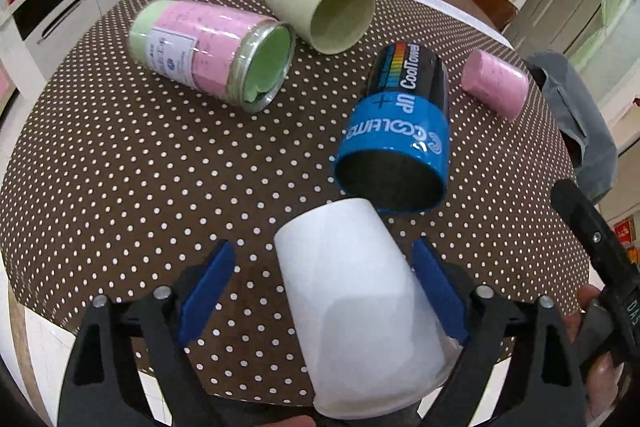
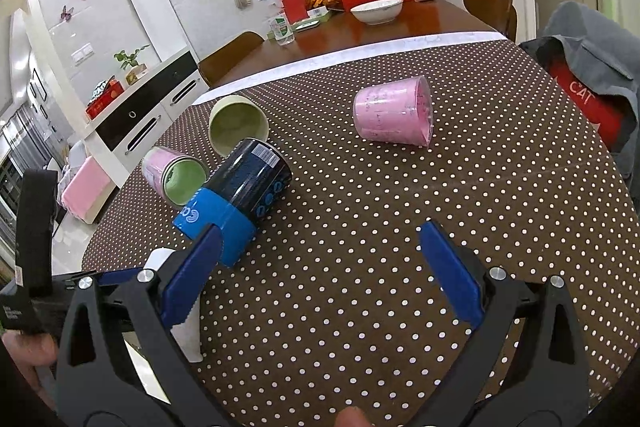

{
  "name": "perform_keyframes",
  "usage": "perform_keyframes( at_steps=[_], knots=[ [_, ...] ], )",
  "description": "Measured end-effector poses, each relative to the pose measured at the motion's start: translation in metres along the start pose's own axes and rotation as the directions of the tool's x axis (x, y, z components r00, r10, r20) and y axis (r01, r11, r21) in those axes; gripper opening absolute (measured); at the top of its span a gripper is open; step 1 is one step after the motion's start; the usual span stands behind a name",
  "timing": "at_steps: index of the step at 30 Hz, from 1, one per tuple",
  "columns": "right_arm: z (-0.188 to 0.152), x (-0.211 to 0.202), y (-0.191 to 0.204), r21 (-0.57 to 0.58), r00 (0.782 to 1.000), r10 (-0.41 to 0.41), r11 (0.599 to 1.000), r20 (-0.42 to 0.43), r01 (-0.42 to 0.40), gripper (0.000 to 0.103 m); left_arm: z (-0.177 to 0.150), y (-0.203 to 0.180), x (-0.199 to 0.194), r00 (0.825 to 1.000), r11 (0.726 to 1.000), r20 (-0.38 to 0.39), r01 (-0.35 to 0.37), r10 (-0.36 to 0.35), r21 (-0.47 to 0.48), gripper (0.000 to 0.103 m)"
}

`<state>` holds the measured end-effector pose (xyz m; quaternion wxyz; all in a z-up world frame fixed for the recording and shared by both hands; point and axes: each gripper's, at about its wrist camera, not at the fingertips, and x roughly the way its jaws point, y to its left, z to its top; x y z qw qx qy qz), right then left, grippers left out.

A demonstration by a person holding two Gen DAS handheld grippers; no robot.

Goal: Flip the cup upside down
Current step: 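Rotate the held white cup with the left tool, turning its opening downward, then lower the white cup rim-first onto the tablecloth with the left tool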

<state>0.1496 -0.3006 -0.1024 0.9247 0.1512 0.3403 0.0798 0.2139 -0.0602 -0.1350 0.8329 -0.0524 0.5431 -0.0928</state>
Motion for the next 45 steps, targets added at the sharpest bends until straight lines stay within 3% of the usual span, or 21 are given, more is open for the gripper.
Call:
perform_keyframes(
  at_steps=[4, 13, 23, 32, 38, 40, 45],
  knots=[
    [0.001, 0.0, -0.001, 0.003, 1.0, 0.004, 1.0, 0.004, -0.004, 0.097, 0.005, 0.002, 0.003, 0.999, 1.0, -0.025, 0.028, -0.029, -0.009, 0.068],
    [-0.003, -0.01, 0.003, -0.004, 1.0, 0.001, 1.0, 0.019, -0.001, 0.097, -0.009, 0.009, -0.007, 0.998, 0.999, 0.032, 0.045, -0.045, 0.017, 0.06],
    [-0.004, -0.02, 0.015, -0.018, 1.0, -0.004, 1.0, 0.03, 0.005, 0.097, -0.025, 0.025, -0.021, 0.997, 0.998, 0.059, 0.044, -0.046, 0.038, 0.058],
    [-0.004, -0.019, 0.02, -0.017, 1.0, 0.004, 1.0, 0.028, -0.003, 0.097, -0.02, 0.022, -0.017, 0.996, 0.998, -0.084, -0.01, 0.016, 0.067, 0.066],
    [-0.005, -0.018, 0.017, -0.005, 1.0, 0.002, 1.0, 0.026, -0.002, 0.097, -0.02, 0.025, -0.023, 0.996, 0.997, -0.08, -0.021, 0.027, 0.071, 0.066],
    [-0.006, -0.018, 0.015, -0.005, 1.0, 0.001, 1.0, 0.026, -0.001, 0.097, -0.022, 0.026, -0.025, 0.997, 0.996, -0.075, -0.011, 0.017, 0.084, 0.06],
    [-0.006, -0.022, 0.013, -0.001, 0.999, 0.001, 1.0, 0.032, -0.001, 0.097, -0.026, 0.024, -0.027, 0.998, 0.994, -0.055, 0.0, 0.006, 0.109, 0.06]
  ],
)
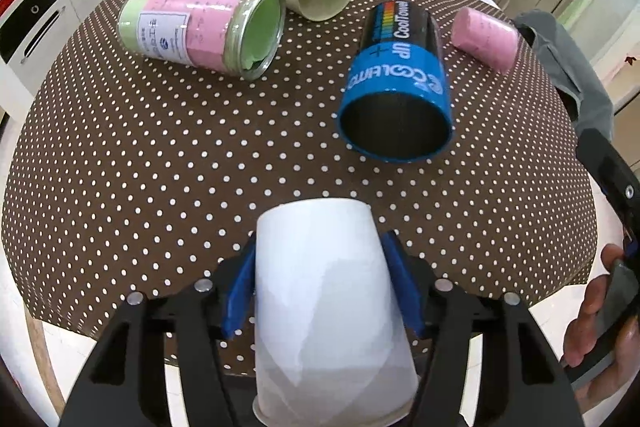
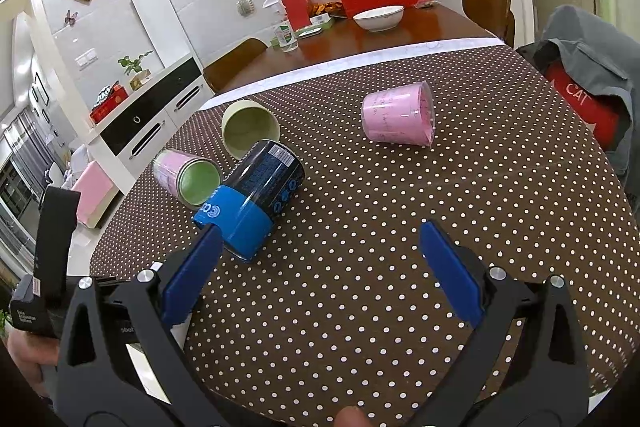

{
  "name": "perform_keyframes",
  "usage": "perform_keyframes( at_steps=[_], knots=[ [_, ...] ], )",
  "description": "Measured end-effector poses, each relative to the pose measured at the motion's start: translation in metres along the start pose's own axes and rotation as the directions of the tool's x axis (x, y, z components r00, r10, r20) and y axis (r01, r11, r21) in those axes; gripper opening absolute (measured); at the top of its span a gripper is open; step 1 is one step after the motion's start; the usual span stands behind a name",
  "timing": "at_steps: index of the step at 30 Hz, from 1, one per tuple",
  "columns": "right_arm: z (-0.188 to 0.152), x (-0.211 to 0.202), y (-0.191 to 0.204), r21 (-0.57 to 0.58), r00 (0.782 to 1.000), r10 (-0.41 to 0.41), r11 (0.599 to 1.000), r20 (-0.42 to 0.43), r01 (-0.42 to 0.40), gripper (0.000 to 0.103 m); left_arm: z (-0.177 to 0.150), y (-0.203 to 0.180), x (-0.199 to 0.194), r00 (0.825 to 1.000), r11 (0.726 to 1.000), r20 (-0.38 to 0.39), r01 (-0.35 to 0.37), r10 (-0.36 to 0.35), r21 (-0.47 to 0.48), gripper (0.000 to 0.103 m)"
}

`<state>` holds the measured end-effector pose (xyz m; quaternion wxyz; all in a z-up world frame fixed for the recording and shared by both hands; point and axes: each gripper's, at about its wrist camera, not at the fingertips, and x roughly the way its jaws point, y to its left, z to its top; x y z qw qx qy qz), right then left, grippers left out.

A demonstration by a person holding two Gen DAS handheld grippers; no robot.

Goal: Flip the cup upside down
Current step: 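Lower the white cup rim-first onto the tablecloth with the left tool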

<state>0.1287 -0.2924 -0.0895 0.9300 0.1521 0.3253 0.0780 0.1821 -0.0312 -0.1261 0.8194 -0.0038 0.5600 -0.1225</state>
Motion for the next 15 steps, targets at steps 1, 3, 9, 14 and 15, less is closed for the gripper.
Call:
perform_keyframes(
  at_steps=[1, 3, 9, 14, 15],
  knots=[
    [0.0, 0.0, 0.0, 0.0, 1.0, 0.0, 1.0, 0.0, 0.0, 0.097, 0.0, -0.004, -0.001, 1.0, 1.0, 0.015, 0.01, -0.01, -0.002, 0.06],
    [0.0, 0.0, 0.001, -0.002, 1.0, -0.001, 1.0, 0.0, 0.001, 0.097, 0.001, -0.007, -0.014, 0.995, 1.0, 0.095, 0.015, -0.016, 0.006, 0.06],
    [-0.001, 0.0, 0.006, -0.006, 1.0, -0.004, 1.0, -0.003, 0.004, 0.097, -0.001, -0.012, -0.06, 0.915, 0.995, 0.402, -0.075, 0.041, 0.069, 0.06],
    [-0.001, -0.001, 0.013, -0.018, 1.0, -0.011, 1.0, -0.003, 0.011, 0.097, -0.013, -0.016, -0.069, 0.777, 0.985, 0.627, -0.146, 0.056, 0.092, 0.06],
    [-0.002, -0.001, 0.015, -0.018, 1.0, -0.014, 1.0, -0.005, 0.014, 0.097, -0.019, -0.017, -0.068, 0.729, 0.981, 0.681, -0.174, 0.069, 0.086, 0.06]
  ],
)
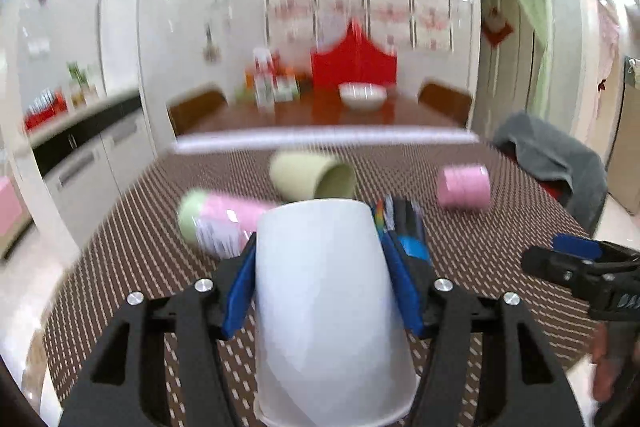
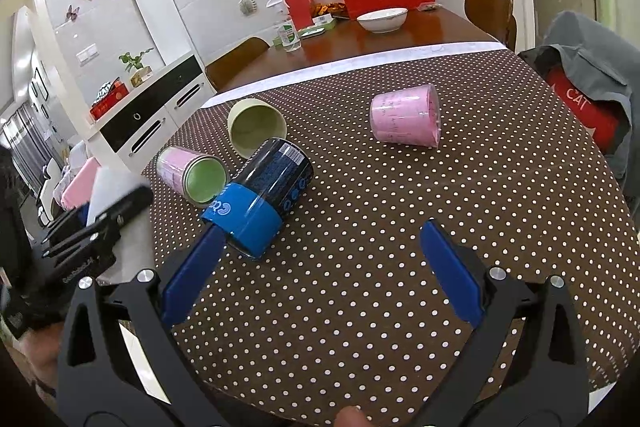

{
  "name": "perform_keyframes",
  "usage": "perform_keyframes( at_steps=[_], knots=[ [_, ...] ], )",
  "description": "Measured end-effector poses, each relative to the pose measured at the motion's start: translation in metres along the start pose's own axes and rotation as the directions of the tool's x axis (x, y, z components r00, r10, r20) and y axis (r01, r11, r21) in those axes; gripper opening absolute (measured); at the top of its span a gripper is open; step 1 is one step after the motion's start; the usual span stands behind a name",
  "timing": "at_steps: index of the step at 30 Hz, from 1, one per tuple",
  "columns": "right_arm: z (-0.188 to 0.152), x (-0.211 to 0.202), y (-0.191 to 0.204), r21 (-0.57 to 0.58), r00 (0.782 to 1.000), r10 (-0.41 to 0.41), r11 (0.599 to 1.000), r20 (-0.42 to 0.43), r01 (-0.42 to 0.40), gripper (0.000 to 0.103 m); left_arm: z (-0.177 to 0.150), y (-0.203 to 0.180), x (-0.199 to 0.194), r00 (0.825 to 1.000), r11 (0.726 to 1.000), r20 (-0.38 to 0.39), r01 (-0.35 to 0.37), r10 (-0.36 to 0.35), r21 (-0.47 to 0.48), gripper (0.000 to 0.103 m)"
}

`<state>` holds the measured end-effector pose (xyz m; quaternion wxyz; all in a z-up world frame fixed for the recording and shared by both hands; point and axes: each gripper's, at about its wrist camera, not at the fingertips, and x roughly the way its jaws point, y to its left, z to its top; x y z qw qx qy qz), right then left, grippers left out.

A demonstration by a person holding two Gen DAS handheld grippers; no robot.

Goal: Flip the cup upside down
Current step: 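Lower the white cup rim-first onto the tablecloth with the left tool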

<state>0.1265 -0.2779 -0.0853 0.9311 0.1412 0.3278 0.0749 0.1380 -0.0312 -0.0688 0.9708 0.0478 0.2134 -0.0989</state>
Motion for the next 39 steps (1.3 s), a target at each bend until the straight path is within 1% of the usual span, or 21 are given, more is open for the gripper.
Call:
perform_keyframes(
  at_steps=[2, 4, 9, 14, 20, 24, 29, 30, 31, 33, 35, 36, 39],
  knots=[
    [-0.001, 0.0, 0.003, -0.005, 1.0, -0.002, 1.0, -0.002, 0.002, 0.097, -0.004, -0.007, -0.003, 0.997, 1.0, 0.075, -0.024, 0.023, 0.016, 0.06],
    [-0.003, 0.0, 0.007, -0.016, 1.0, -0.007, 1.0, -0.004, 0.007, 0.097, -0.016, -0.01, -0.002, 0.992, 0.999, 0.125, -0.037, 0.033, 0.024, 0.06],
    [-0.008, 0.0, 0.014, -0.039, 1.0, -0.023, 0.999, -0.015, 0.022, 0.097, -0.028, -0.01, 0.004, 0.99, 0.999, 0.131, -0.047, 0.048, -0.011, 0.06],
    [-0.015, -0.004, 0.019, -0.058, 0.999, -0.043, 0.997, -0.021, 0.042, 0.097, -0.045, -0.009, -0.004, 0.985, 0.998, 0.164, -0.043, 0.048, -0.037, 0.06],
    [-0.02, -0.012, 0.028, -0.071, 0.999, -0.046, 0.996, -0.012, 0.045, 0.097, -0.066, -0.012, -0.008, 0.98, 0.999, 0.197, -0.039, 0.04, -0.011, 0.06],
    [-0.021, -0.014, 0.031, -0.074, 0.999, -0.047, 0.996, -0.01, 0.046, 0.097, -0.079, -0.014, -0.015, 0.97, 0.999, 0.24, -0.046, 0.043, 0.006, 0.06],
    [-0.022, -0.016, 0.035, -0.073, 0.999, -0.047, 0.996, -0.004, 0.046, 0.097, -0.086, -0.018, -0.025, 0.963, 0.998, 0.267, -0.058, 0.047, 0.034, 0.06],
    [-0.023, -0.017, 0.036, -0.074, 0.999, -0.045, 0.996, -0.003, 0.044, 0.097, -0.088, -0.019, -0.026, 0.962, 0.997, 0.269, -0.06, 0.048, 0.038, 0.061],
    [-0.023, -0.017, 0.037, -0.076, 0.999, -0.042, 0.996, -0.003, 0.042, 0.097, -0.088, -0.019, -0.028, 0.962, 0.997, 0.27, -0.061, 0.047, 0.043, 0.069],
    [-0.024, -0.018, 0.04, -0.08, 0.999, -0.039, 0.996, -0.001, 0.039, 0.097, -0.087, -0.018, -0.03, 0.961, 0.998, 0.271, -0.057, 0.046, 0.034, 0.076],
    [-0.024, -0.02, 0.041, -0.081, 0.999, -0.036, 0.996, 0.001, 0.036, 0.097, -0.086, -0.017, -0.031, 0.963, 0.998, 0.266, -0.058, 0.049, 0.027, 0.079],
    [-0.024, -0.02, 0.042, -0.082, 0.999, -0.035, 0.996, 0.001, 0.035, 0.097, -0.086, -0.016, -0.031, 0.964, 0.998, 0.262, -0.052, 0.043, 0.025, 0.083],
    [-0.025, -0.021, 0.043, -0.083, 0.999, -0.033, 0.996, 0.002, 0.033, 0.097, -0.085, -0.014, -0.032, 0.967, 0.999, 0.254, -0.038, 0.032, 0.019, 0.083]
  ],
)
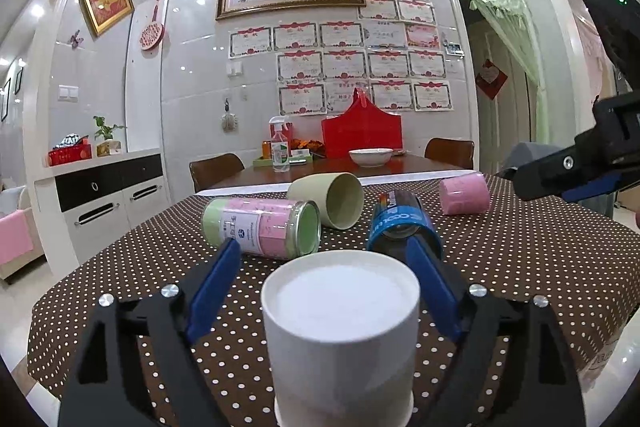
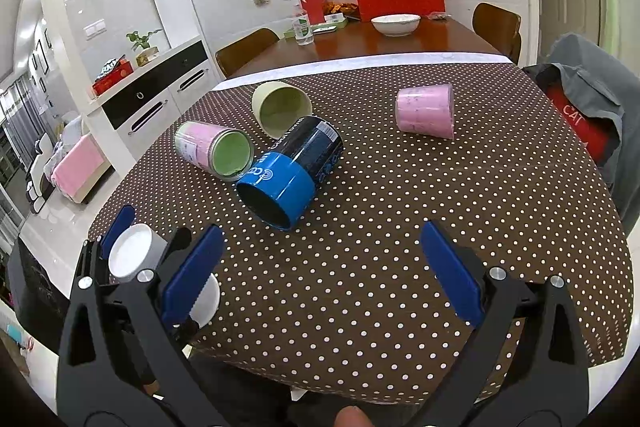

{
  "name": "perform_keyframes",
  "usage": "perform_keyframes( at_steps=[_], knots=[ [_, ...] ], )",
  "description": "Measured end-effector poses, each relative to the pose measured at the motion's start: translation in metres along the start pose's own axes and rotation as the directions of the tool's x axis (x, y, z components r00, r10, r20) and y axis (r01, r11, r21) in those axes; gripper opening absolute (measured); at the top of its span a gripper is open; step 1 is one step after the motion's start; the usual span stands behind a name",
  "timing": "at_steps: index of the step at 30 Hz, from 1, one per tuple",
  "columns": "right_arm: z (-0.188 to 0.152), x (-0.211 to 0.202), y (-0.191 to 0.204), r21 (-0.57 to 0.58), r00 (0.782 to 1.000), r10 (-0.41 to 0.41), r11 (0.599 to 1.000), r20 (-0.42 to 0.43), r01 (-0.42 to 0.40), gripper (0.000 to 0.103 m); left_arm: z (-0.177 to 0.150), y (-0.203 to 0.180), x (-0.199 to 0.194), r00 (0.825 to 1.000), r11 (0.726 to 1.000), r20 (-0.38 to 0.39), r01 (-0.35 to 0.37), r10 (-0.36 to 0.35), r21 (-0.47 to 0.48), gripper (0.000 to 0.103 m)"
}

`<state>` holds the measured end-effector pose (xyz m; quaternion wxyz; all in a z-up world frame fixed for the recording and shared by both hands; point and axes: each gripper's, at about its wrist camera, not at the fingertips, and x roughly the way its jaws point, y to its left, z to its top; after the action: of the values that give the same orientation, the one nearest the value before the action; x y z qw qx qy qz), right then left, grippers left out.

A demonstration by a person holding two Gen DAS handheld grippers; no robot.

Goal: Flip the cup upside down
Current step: 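Lower the white cup rim-first onto the tablecloth with the left tool, then open the left tool to release the white cup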

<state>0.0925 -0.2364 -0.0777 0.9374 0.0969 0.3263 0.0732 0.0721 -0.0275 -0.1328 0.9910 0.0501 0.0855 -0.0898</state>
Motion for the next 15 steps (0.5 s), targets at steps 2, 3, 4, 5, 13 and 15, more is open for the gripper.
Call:
perform_keyframes(
  at_steps=[2, 3, 4, 5, 13, 15],
  knots=[
    [0.0, -0.001, 0.0, 0.0, 1.0, 0.0, 1.0, 0.003, 0.0, 0.097, 0.001, 0.001, -0.001, 1.0, 1.0, 0.0, 0.0, 0.0, 0.0, 0.083],
    [0.0, -0.001, 0.001, 0.0, 1.0, 0.001, 1.0, 0.003, -0.001, 0.097, 0.002, 0.001, -0.002, 1.0, 1.0, 0.002, 0.001, -0.001, 0.001, 0.083],
    [0.0, -0.002, 0.001, 0.001, 1.0, 0.0, 1.0, 0.004, 0.0, 0.097, 0.003, 0.0, -0.004, 1.0, 1.0, 0.005, 0.005, -0.005, 0.003, 0.083],
    [0.0, -0.003, 0.001, 0.002, 1.0, 0.001, 1.0, 0.004, -0.001, 0.097, 0.003, 0.0, -0.006, 1.0, 1.0, 0.007, 0.007, -0.007, 0.007, 0.083],
    [0.0, -0.009, 0.007, 0.001, 1.0, 0.014, 1.0, 0.019, -0.014, 0.097, 0.014, 0.0, -0.021, 1.0, 1.0, -0.012, 0.011, -0.011, 0.006, 0.084],
    [0.001, -0.013, 0.009, 0.003, 0.999, 0.019, 1.0, 0.028, -0.019, 0.097, 0.019, 0.002, -0.023, 1.0, 1.0, -0.024, 0.007, -0.007, 0.003, 0.084]
  ],
)
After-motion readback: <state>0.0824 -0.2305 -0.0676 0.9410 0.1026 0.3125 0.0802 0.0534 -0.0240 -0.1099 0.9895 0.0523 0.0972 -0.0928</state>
